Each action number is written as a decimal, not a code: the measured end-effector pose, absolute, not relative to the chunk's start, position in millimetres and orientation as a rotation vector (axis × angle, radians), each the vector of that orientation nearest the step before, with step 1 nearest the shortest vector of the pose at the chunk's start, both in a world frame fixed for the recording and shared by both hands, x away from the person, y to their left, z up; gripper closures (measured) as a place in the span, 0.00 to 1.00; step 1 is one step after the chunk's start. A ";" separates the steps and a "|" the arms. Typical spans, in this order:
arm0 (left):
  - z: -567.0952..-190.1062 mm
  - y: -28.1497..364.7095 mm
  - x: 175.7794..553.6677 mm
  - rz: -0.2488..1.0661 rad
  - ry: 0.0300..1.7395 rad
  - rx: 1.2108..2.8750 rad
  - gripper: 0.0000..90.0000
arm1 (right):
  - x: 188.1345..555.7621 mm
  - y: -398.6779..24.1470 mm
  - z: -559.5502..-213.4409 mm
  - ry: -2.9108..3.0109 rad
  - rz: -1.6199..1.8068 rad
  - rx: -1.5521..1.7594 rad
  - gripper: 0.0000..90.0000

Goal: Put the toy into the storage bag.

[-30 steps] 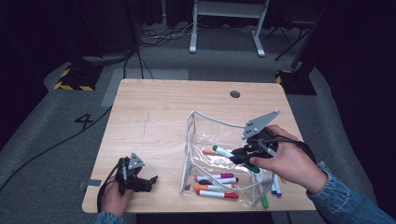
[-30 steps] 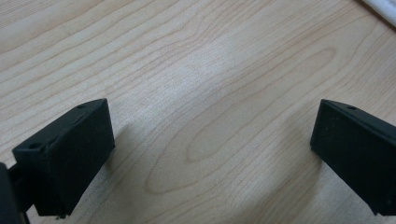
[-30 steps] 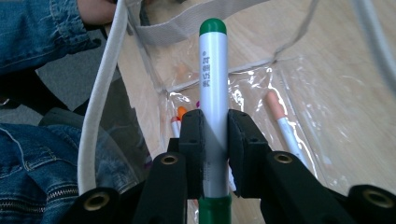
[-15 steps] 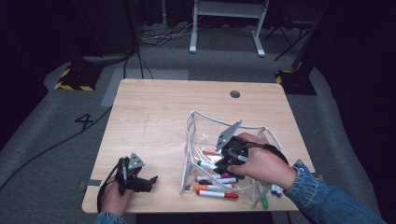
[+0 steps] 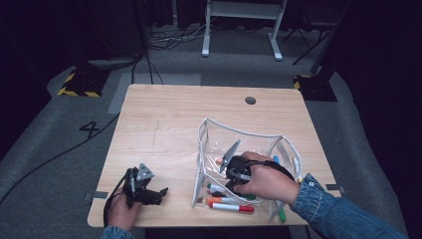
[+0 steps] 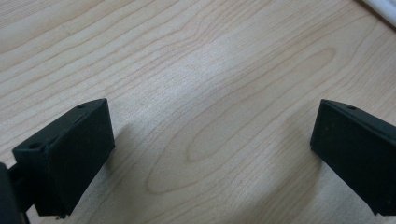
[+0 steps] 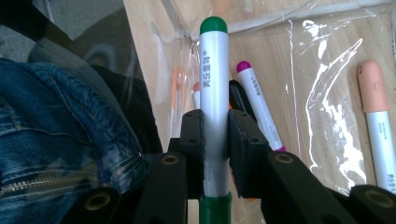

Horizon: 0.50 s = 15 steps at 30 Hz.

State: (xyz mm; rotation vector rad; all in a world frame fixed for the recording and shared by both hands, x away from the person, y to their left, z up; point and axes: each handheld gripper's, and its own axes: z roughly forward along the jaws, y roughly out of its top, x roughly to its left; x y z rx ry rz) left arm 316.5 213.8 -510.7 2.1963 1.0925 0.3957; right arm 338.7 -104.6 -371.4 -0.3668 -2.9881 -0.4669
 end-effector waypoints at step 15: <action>-510.7 213.7 316.5 0.395 1.093 2.196 0.00 | 340.7 -97.1 -386.8 -3.008 -0.410 -0.277 0.82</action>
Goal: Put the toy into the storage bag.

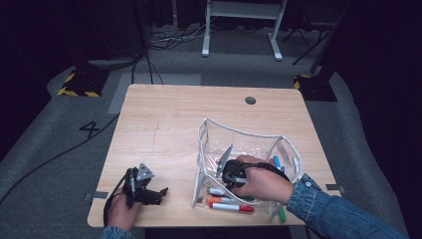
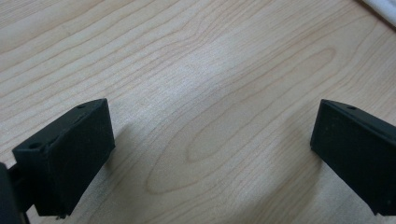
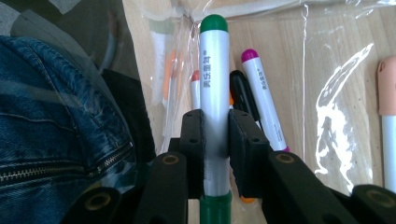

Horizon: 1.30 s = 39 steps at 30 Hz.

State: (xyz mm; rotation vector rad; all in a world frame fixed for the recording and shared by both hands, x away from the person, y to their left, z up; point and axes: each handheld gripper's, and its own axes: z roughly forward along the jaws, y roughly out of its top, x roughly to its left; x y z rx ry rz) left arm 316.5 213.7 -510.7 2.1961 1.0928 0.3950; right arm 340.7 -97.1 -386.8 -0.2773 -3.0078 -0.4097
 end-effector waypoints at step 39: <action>-510.8 213.7 316.5 0.396 1.093 2.195 0.00 | 344.1 -268.3 -274.7 -2.969 -1.309 -1.066 0.52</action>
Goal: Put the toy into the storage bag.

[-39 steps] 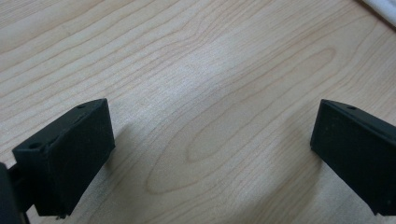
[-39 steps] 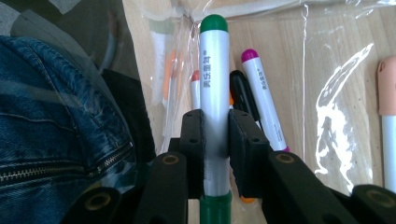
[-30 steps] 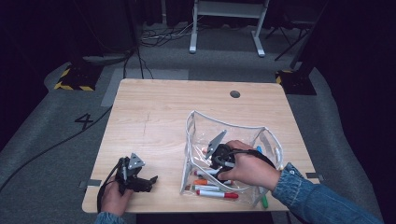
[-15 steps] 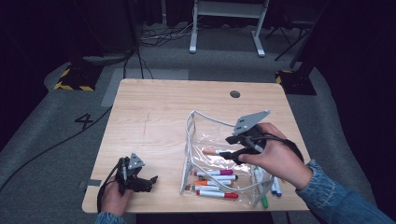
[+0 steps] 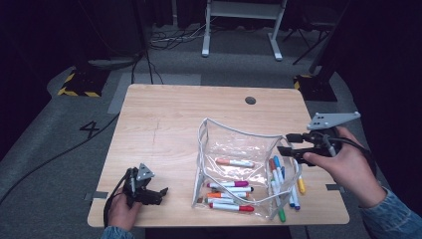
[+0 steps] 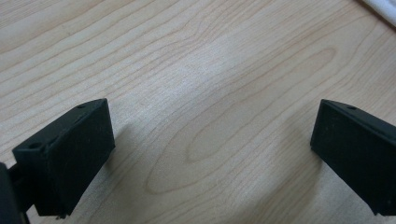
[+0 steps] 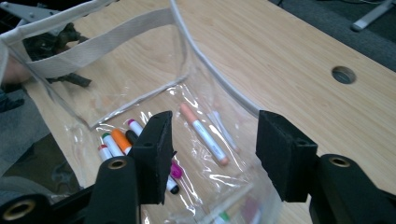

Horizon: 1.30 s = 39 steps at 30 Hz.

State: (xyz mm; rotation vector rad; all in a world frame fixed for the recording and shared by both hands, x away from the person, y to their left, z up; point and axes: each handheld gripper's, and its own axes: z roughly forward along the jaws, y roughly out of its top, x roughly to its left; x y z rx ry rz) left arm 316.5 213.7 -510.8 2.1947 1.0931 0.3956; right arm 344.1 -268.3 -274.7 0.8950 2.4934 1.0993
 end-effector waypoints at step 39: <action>-510.8 213.7 316.5 0.397 1.092 2.196 0.00 | 382.0 -368.4 -442.4 2.404 0.768 1.450 0.66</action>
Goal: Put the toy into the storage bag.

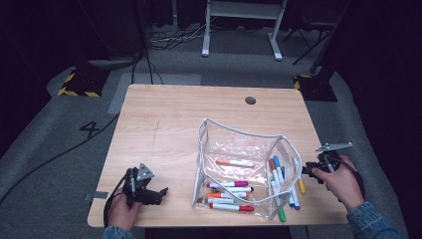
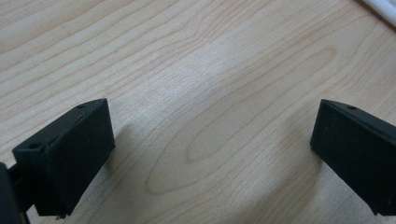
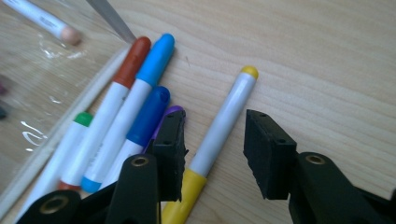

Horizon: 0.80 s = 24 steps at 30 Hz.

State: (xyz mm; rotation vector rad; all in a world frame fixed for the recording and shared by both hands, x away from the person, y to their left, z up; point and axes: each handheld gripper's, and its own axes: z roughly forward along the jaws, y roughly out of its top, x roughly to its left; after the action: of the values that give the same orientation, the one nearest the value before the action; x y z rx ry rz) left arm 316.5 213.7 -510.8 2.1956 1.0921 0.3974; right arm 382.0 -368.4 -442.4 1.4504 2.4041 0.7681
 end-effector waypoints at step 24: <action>-510.8 213.7 316.5 0.396 1.093 2.195 0.00 | 387.2 -371.8 -453.1 2.394 0.679 1.529 0.85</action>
State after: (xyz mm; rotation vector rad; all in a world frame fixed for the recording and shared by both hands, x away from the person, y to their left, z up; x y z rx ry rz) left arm 316.5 213.7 -510.8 2.1947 1.0928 0.3964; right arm 387.2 -371.8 -453.1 1.5288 2.3936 0.6793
